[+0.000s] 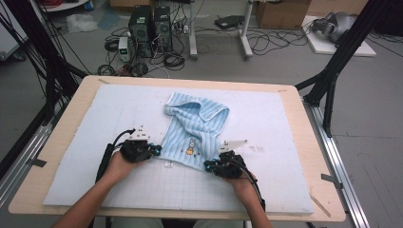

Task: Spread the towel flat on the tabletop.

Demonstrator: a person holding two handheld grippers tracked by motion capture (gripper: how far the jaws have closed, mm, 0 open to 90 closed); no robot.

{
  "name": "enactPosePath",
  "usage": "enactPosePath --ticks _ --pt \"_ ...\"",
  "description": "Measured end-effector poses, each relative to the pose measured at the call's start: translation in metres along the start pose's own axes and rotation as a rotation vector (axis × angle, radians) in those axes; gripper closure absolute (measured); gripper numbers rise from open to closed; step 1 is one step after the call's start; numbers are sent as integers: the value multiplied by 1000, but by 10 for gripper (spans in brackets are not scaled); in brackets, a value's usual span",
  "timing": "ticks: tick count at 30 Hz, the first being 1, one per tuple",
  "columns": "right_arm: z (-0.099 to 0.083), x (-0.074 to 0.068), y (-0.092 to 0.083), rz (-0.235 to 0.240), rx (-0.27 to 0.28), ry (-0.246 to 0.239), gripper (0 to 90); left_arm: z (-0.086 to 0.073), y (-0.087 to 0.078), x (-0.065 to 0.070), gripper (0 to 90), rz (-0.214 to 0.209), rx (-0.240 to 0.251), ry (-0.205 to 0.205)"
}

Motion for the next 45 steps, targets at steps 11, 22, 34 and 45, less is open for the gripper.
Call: enactPosePath --ticks 11,22,34,45 --pt "-28 -33 -12 73 -31 -70 863 -40 -31 45 860 -121 32 58" --pt "-23 -44 -36 43 72 -35 615 -49 -48 58 489 -138 71 23" --pt "60 9 14 -236 83 47 402 -10 -70 0 398 -24 284 -128" --pt "50 -8 34 -73 -31 -50 833 -8 -64 -22 383 33 303 -185"
Point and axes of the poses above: each handheld gripper's, and its own axes: y roughly forward along the jaws, z roughly out of its top, x roughly to its right, the point moved 6 cm from there along y, roughly forward along the jaws, and after that the axes turned 12 degrees about -x, right-handed, at the moved point
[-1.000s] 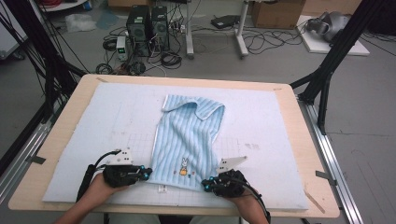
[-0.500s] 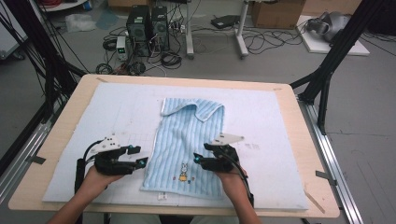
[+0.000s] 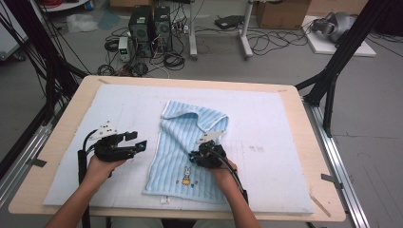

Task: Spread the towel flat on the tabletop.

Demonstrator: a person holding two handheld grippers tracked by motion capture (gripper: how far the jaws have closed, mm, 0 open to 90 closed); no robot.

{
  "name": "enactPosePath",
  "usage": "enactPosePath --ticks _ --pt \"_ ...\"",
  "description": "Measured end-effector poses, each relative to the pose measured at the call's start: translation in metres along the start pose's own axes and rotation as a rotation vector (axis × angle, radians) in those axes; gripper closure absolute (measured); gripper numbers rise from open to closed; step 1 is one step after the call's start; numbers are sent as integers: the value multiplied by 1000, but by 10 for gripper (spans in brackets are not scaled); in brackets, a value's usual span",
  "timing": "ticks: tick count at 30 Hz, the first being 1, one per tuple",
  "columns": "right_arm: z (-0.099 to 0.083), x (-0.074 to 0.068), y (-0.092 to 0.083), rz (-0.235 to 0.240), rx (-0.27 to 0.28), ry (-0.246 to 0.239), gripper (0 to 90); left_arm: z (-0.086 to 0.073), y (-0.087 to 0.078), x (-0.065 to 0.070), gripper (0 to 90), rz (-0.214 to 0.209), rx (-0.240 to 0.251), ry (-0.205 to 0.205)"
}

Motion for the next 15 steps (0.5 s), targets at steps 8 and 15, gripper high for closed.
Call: enactPosePath --ticks 8,15 --pt "-24 -36 -12 142 -41 -94 834 -2 0 -4 383 3 2 -9" --pt "-27 -39 -37 157 28 -104 606 -3 -1 -8 383 16 4 -11"
Point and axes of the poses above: each handheld gripper's, and its own axes: y roughly forward along the jaws, z roughly out of its top, x roughly to its right, the point moved 6 cm from there along y, roughly forward along the jaws, and after that the axes turned 12 degrees about -x, right-handed, at the moved point
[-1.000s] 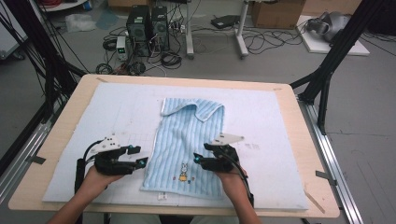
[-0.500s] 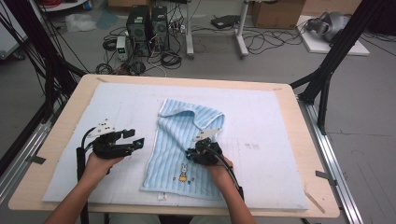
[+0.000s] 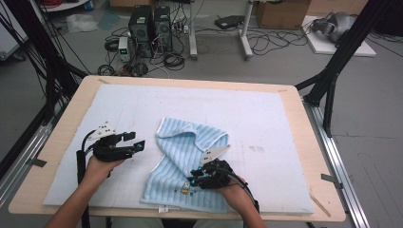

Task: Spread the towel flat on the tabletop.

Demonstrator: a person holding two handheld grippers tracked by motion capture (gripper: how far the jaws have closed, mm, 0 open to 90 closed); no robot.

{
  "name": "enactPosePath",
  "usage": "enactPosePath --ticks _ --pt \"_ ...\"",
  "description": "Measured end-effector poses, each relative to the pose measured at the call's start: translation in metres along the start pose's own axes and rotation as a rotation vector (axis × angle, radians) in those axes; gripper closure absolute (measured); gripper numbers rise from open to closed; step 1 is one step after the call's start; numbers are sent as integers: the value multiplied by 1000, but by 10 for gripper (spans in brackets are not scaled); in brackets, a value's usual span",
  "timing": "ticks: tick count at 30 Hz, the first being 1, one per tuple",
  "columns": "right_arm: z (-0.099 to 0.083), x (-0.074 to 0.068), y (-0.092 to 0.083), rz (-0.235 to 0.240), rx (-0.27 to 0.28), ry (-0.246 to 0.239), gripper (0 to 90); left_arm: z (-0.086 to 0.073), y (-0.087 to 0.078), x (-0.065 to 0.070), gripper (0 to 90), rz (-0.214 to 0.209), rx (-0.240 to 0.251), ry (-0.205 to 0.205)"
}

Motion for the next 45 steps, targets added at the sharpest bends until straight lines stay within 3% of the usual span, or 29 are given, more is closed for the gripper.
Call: enactPosePath --ticks 2,3,4,5,7,8,9,12,14,15,16,17,18,19,20,25,26,28,30,33,34,35,37,39,43,45 --pt "8 10 -11 -46 74 31 546 0 0 0 382 2 0 1" --pt "8 10 -11 -46 74 31 546 0 0 0 382 4 2 -1" --pt "16 21 -18 -106 112 43 516 0 0 -1 381 6 5 -1" --pt "21 26 -20 -131 128 42 515 0 0 -1 380 9 6 1" --pt "25 31 -21 -152 137 42 514 0 0 -2 378 15 5 1" --pt "35 39 -20 -201 140 32 511 -1 1 -4 376 16 -1 1" --pt "41 42 -17 -217 138 20 498 -1 1 -5 376 16 -1 3" --pt "60 49 -4 -296 113 -16 428 -2 1 -5 376 19 -3 1" --pt "75 55 8 -375 91 -41 388 -3 2 -6 376 20 -6 5" --pt "75 55 8 -375 91 -41 388 -3 2 -6 376 20 -6 5" --pt "90 62 19 -445 56 -93 377 -3 2 -6 376 20 -8 7" --pt "96 66 25 -491 23 -111 378 -3 1 -6 376 21 -7 7" --pt "96 66 25 -491 23 -111 378 -3 1 -6 376 21 -7 7" --pt "104 78 36 -547 -31 -113 386 -3 1 -7 376 22 -6 5" --pt "108 85 40 -566 -57 -109 386 -3 1 -7 376 22 -6 5" --pt "124 117 55 -543 -166 -137 774 -5 2 -10 376 30 -9 -4" --pt "124 117 55 -543 -166 -137 774 -6 1 -10 376 29 -11 -5" --pt "134 137 59 -532 -174 -97 825 -6 1 -11 376 30 -10 -7" --pt "143 150 56 -550 -138 -42 826 -7 0 -11 376 30 -11 -9" --pt "159 170 43 -641 -8 58 744 -7 1 -12 376 28 -10 -10" --pt "159 170 43 -641 -8 58 744 -7 1 -12 376 28 -10 -10" --pt "166 181 33 -711 39 145 631 -8 1 -12 377 27 -10 -14" --pt "167 186 25 -740 63 194 583 -8 1 -12 376 26 -12 -12" --pt "164 187 20 -705 81 222 525 -8 1 -13 376 26 -13 -11" --pt "153 179 8 -601 73 209 478 -9 3 -11 376 25 -21 -8" --pt "150 176 4 -578 70 197 473 -9 3 -11 376 26 -21 -9"
Point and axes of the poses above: each handheld gripper's, and its own axes: y roughly forward along the jaws, z roughly out of its top, x roughly to its right, the point moved 6 cm from there along y, roughly forward along the jaws, and after that the axes turned 12 degrees about -x, right-handed, at the moved point
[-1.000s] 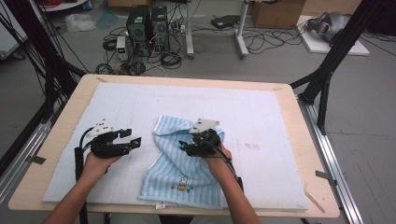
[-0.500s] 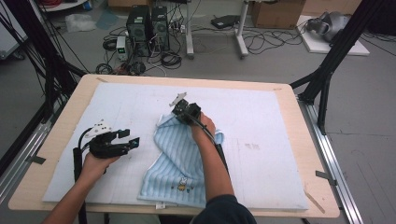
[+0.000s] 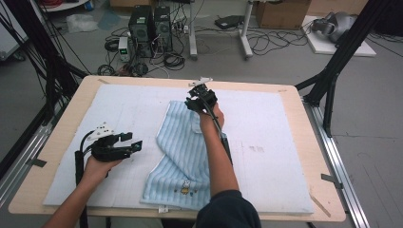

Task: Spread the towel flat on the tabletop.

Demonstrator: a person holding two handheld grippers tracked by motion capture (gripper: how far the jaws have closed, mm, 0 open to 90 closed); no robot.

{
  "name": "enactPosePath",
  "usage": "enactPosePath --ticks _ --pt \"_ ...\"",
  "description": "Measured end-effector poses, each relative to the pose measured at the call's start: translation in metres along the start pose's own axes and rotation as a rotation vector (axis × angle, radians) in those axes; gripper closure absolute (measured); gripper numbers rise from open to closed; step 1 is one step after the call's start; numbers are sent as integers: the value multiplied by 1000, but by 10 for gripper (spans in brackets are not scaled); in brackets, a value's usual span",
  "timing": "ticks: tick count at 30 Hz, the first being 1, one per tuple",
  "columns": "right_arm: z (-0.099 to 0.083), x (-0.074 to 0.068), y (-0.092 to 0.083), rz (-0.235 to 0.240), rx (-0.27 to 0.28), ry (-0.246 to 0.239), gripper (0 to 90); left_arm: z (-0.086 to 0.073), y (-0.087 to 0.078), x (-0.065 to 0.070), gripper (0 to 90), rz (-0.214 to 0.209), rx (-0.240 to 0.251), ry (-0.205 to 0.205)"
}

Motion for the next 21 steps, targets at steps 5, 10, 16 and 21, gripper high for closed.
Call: enactPosePath --ticks 5,10,16,21 --pt "-39 -12 -21 87 -16 -81 451 0 1 0 376 0 0 2" --pt "-74 -33 -15 150 -102 -164 402 0 1 0 376 0 3 -1" --pt "-91 -33 2 165 -194 -194 740 0 2 1 376 -2 1 3" --pt "-84 0 1 22 -184 -152 836 0 2 0 376 -1 0 -4"
Point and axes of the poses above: each handheld gripper's, and its own axes: y roughly forward along the jaws, z roughly out of its top, x roughly to its right, the point moved 6 cm from there along y, roughly forward along the jaws, and after that the axes turned 12 degrees about -x, right-handed, at the moved point
